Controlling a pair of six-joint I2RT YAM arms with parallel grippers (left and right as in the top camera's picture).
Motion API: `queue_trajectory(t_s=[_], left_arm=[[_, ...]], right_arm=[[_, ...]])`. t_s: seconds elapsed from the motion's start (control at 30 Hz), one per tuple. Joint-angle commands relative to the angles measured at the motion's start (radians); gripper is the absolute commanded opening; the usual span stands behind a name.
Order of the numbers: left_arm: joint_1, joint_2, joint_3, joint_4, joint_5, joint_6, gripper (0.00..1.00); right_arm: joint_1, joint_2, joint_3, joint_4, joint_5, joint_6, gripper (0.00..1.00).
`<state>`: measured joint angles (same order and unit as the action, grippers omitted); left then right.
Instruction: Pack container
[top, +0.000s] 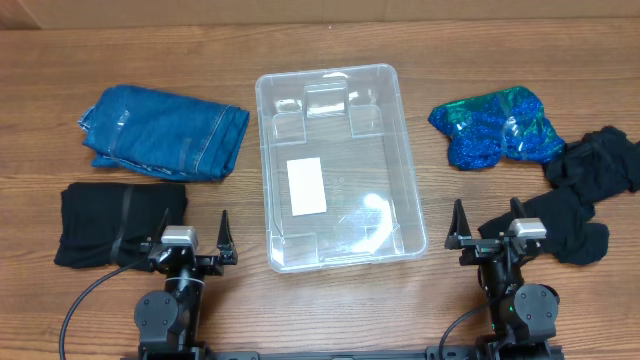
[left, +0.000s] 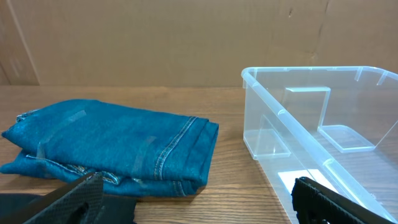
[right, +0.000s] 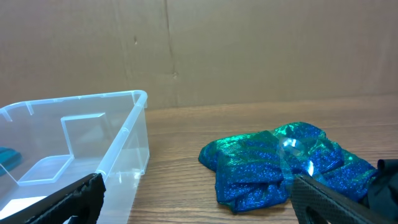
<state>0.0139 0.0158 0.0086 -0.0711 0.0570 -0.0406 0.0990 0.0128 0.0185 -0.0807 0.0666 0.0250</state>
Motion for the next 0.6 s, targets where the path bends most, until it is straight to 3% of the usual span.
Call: queue_trajectory(t_s=[0.0, 0.57], left_arm=[[0.005, -0.011, -0.004, 0.000, 0.014, 0.026, 1.00], [0.005, -0.011, -0.004, 0.001, 0.013, 0.026, 1.00]], right_arm=[[0.005, -0.008, -0.010, 0.004, 0.000, -0.006, 1.00], [0.005, -0.008, -0.010, 0.003, -0.001, 0.006, 1.00]])
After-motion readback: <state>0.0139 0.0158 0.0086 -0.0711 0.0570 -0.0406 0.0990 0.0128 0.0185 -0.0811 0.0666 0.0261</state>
